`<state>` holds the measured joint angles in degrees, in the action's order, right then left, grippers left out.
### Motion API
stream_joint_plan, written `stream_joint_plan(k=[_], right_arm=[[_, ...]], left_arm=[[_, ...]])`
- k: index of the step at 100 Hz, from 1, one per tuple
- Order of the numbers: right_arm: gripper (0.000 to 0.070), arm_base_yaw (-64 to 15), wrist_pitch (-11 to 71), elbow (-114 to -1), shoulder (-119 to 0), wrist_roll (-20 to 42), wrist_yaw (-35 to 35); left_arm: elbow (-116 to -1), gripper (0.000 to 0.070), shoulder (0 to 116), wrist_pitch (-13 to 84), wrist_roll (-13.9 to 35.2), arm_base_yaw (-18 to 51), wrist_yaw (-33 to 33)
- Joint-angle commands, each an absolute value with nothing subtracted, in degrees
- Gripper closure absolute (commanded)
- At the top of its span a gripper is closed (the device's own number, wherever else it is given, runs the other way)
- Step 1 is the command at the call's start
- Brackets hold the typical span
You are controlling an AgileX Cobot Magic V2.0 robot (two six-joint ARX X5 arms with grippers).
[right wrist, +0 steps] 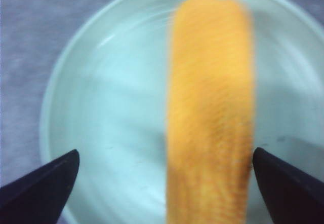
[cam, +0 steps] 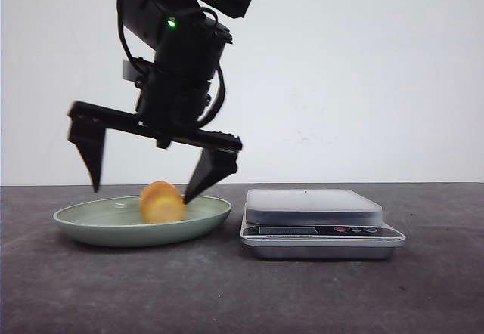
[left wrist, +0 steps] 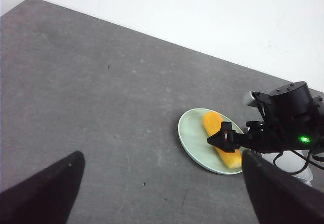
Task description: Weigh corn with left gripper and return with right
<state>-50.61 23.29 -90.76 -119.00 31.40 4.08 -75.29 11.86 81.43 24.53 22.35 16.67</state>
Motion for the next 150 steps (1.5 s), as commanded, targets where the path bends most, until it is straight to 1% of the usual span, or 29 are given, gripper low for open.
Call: stream_joint_plan(k=[1,9,14,22,32,37,44,57,67,74,84,94,97,103,105,109,114,117,120,121,124,132,133,136,150], right_arm=[[0.0000,-51.3,21.8,-92.0,-117.1,29.3,3.0],[0.0000,-51.5,20.3,-92.0,-114.7,28.4,1.4],[0.0000,-51.5,20.1,-92.0,-112.5,27.6,1.5],[0.0000,-51.4,20.7,-92.0,-108.2,25.7,4.3],[0.0000,-50.8,23.3,-92.0,-101.4,21.7,9.7],[0.0000,-50.3,25.4,-92.0,-97.4,19.5,12.1],[0.0000,-49.6,28.8,-92.0,-91.4,16.9,13.6],[0.0000,-48.9,36.4,-92.0,-79.3,13.3,14.2],[0.0000,-48.9,43.1,-92.0,-69.9,10.6,16.2],[0.0000,-48.9,47.4,-92.0,-64.6,9.3,18.0],[0.0000,-48.9,53.0,-92.0,-57.3,8.4,18.5],[0.0125,-48.9,57.4,-92.0,-51.6,8.8,18.5],[0.0144,-48.9,58.5,-92.0,-50.3,9.2,18.5],[0.0161,-48.9,60.5,-92.0,-48.1,10.1,18.5],[0.0182,-48.9,61.1,-92.0,-47.4,10.1,18.5],[0.0270,-48.9,62.2,-91.9,-46.1,10.1,18.6],[0.0442,-48.9,63.2,-91.9,-44.8,10.0,19.2],[0.0558,-48.9,63.6,-91.9,-44.1,10.0,19.8],[0.0682,-48.9,64.0,-91.9,-43.5,9.8,20.0],[0.0700,-48.9,64.1,-91.9,-43.3,9.6,19.9],[0.0695,-48.9,64.5,-91.9,-42.9,9.4,20.0],[0.0694,-48.9,65.1,-91.9,-42.0,9.6,20.0],[0.0694,-48.9,65.1,-91.9,-42.0,9.6,20.0],[0.0694,-48.9,65.3,-91.9,-41.8,9.7,20.0],[0.0694,-48.9,65.4,-91.9,-41.7,9.5,21.1]], left_arm=[[-76.0,0.0109,11.8,82.7,23.3,22.5,16.9],[-76.0,0.0109,11.8,82.7,23.1,22.5,16.9],[-76.0,0.0110,11.8,82.7,22.9,22.5,16.9],[-76.0,0.0110,11.8,82.7,22.9,22.5,16.9],[-76.0,0.0110,11.8,82.7,22.5,22.5,16.9],[-76.0,0.0109,11.8,82.7,22.5,22.5,16.9],[-76.0,0.0110,11.8,82.7,22.0,22.5,16.9],[-76.0,0.0110,11.8,82.6,21.8,22.5,16.9],[-76.0,0.0110,11.8,82.2,21.6,22.5,16.9],[-76.0,0.0110,11.8,81.5,21.5,22.5,16.9],[-76.0,0.0110,11.8,81.2,21.2,22.5,16.9],[-76.0,0.0110,11.8,81.2,21.2,22.5,16.9],[-76.0,0.0110,11.8,81.2,21.2,22.5,16.9],[-76.0,0.0110,11.8,81.1,21.2,22.5,16.9],[-76.0,0.0110,11.8,81.0,21.2,22.5,16.9],[-76.0,0.0110,11.8,80.8,21.2,22.5,16.9],[-76.0,0.0118,11.8,80.3,21.2,22.5,16.9],[-76.0,0.0140,11.8,79.9,21.2,22.5,16.9],[-76.0,0.0185,11.8,79.4,21.2,22.5,16.9],[-76.0,0.0210,11.8,79.3,21.2,22.5,16.9],[-76.0,0.0316,11.8,78.9,21.2,22.5,16.9],[-76.0,0.0688,11.8,78.1,21.1,22.5,16.9],[-76.0,0.0700,11.8,78.0,21.1,22.5,16.9],[-76.0,0.0684,11.8,77.7,21.1,22.5,16.9],[-76.0,0.0690,11.8,77.0,21.0,22.5,16.9]])
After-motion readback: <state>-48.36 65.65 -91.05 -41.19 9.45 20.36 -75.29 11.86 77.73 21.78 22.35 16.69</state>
